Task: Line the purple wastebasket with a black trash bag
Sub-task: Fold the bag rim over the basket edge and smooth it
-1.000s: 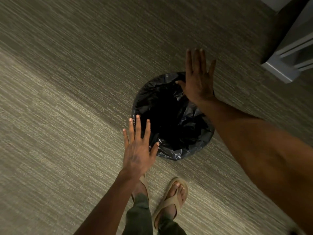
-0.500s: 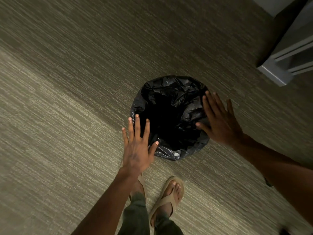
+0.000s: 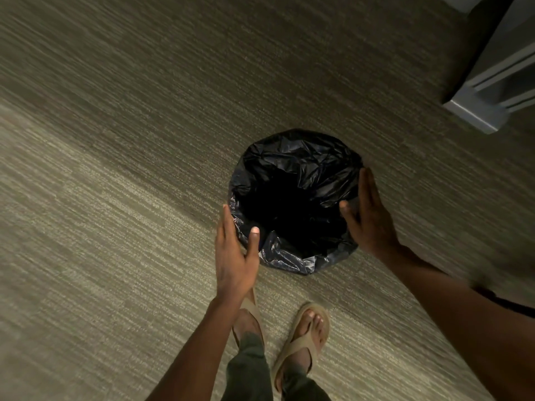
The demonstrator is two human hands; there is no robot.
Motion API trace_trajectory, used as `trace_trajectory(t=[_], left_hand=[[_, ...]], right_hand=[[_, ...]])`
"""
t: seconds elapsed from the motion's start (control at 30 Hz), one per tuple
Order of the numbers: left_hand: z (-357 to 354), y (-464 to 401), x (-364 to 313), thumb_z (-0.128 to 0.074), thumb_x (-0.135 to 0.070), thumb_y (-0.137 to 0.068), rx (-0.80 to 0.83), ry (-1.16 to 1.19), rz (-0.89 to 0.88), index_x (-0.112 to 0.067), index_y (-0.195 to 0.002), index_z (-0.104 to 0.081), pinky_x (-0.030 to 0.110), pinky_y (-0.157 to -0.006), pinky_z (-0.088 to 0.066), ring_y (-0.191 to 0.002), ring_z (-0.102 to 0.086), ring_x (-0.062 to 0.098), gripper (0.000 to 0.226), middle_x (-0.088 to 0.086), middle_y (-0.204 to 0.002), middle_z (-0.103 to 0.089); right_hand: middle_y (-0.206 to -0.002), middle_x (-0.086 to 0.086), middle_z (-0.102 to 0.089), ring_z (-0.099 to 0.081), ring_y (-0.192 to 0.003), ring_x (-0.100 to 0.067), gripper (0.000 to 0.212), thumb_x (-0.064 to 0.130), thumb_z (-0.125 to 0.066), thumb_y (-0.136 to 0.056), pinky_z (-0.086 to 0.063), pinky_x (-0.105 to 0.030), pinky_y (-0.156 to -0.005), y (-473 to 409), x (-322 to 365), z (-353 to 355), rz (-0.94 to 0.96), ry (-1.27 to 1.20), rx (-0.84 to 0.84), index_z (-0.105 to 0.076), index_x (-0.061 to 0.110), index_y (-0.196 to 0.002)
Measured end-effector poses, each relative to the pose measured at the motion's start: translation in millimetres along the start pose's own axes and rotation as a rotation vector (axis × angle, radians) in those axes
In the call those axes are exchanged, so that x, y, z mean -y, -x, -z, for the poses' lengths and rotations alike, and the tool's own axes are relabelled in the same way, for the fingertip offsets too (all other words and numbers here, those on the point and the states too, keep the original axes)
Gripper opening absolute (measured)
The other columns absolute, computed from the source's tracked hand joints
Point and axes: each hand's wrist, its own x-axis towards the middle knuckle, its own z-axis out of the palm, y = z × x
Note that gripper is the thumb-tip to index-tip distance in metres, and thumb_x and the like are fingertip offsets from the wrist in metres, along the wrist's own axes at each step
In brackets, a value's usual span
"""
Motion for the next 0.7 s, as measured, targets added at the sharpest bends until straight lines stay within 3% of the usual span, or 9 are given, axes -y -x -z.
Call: trace_trajectory(t=[0.1, 0.2, 0.3, 0.37, 0.47, 0.53, 0.63, 0.7], left_hand=[[3, -9, -2, -0.048, -0.058, -0.102, 0.033, 0.014, 0.001, -0.034, -0.167, 0.0, 0.033, -0.121, -0.016, -0.161, -0.011, 0.02, 0.084, -0.003, -0.176, -0.009], [9, -19, -7, -0.053, -0.053, -0.102, 0.032, 0.025, 0.054, -0.031, -0.167, -0.006, 0.043, -0.125, -0.023, -0.16, -0.018, 0.025, 0.083, 0.002, -0.175, -0.017], [13, -23, -13, -0.057, -0.047, -0.102, -0.009, 0.049, 0.065, -0.027, -0.167, -0.014, 0.047, -0.127, -0.028, -0.159, -0.021, 0.025, 0.08, 0.002, -0.174, -0.018], [13, -24, -14, -0.058, -0.049, -0.101, 0.002, 0.1, 0.11, -0.029, -0.167, -0.015, 0.047, -0.127, -0.027, -0.16, -0.02, 0.024, 0.081, 0.0, -0.174, -0.018], [12, -26, -15, -0.062, -0.051, -0.098, 0.085, 0.224, 0.192, -0.033, -0.166, -0.014, 0.051, -0.127, -0.029, -0.158, -0.026, 0.022, 0.086, -0.003, -0.173, -0.025], [13, -28, -15, -0.064, -0.049, -0.097, 0.099, 0.279, 0.207, -0.034, -0.166, -0.015, 0.051, -0.126, -0.032, -0.157, -0.03, 0.021, 0.086, -0.004, -0.171, -0.03], [13, -26, -13, -0.066, -0.048, -0.097, 0.012, 0.238, 0.207, -0.034, -0.166, -0.016, 0.049, -0.128, -0.025, -0.16, -0.02, 0.021, 0.086, -0.004, -0.173, -0.023], [12, -20, -12, -0.067, -0.049, -0.096, -0.119, 0.193, 0.249, -0.033, -0.165, -0.021, 0.047, -0.125, -0.026, -0.159, -0.019, 0.024, 0.084, 0.001, -0.173, -0.022]], right_hand=[[-0.174, -0.012, -0.012, -0.031, -0.154, -0.034, 0.096, 0.078, -0.026, -0.095, -0.045, -0.046, -0.111, -13, 1, 1, -0.055, -0.076, -0.017, -0.001, 0.017, -0.166], [-0.168, -0.017, -0.025, -0.042, -0.147, -0.038, 0.094, 0.075, -0.034, -0.095, -0.05, -0.052, -0.107, -25, 4, 9, -0.08, -0.091, -0.027, -0.006, 0.019, -0.166], [-0.165, -0.018, -0.03, -0.046, -0.144, -0.039, 0.09, 0.072, -0.037, -0.097, -0.051, -0.047, -0.104, -35, 7, 18, -0.087, -0.063, -0.129, -0.014, 0.017, -0.165], [-0.162, -0.018, -0.037, -0.05, -0.139, -0.039, 0.086, 0.07, -0.039, -0.099, -0.05, -0.043, -0.103, -39, 8, 17, -0.096, -0.088, -0.082, -0.014, 0.02, -0.165], [-0.161, -0.019, -0.042, -0.049, -0.142, -0.038, 0.085, 0.064, -0.043, -0.099, -0.047, -0.046, -0.111, -41, 8, 13, -0.134, -0.149, 0.044, -0.014, 0.02, -0.166], [-0.158, -0.019, -0.046, -0.053, -0.139, -0.036, 0.084, 0.062, -0.042, -0.099, -0.05, -0.047, -0.109, -41, 8, 12, -0.166, -0.207, 0.043, -0.014, 0.019, -0.166], [-0.157, -0.016, -0.046, -0.055, -0.132, -0.025, 0.076, 0.057, -0.045, -0.103, -0.048, -0.037, -0.1, -40, 9, 8, -0.211, -0.245, -0.051, -0.018, 0.022, -0.165], [-0.151, -0.014, -0.049, -0.053, -0.125, -0.016, 0.071, 0.055, -0.047, -0.103, -0.047, -0.035, -0.093, -33, 10, 9, -0.283, -0.299, -0.238, -0.029, 0.018, -0.16]])
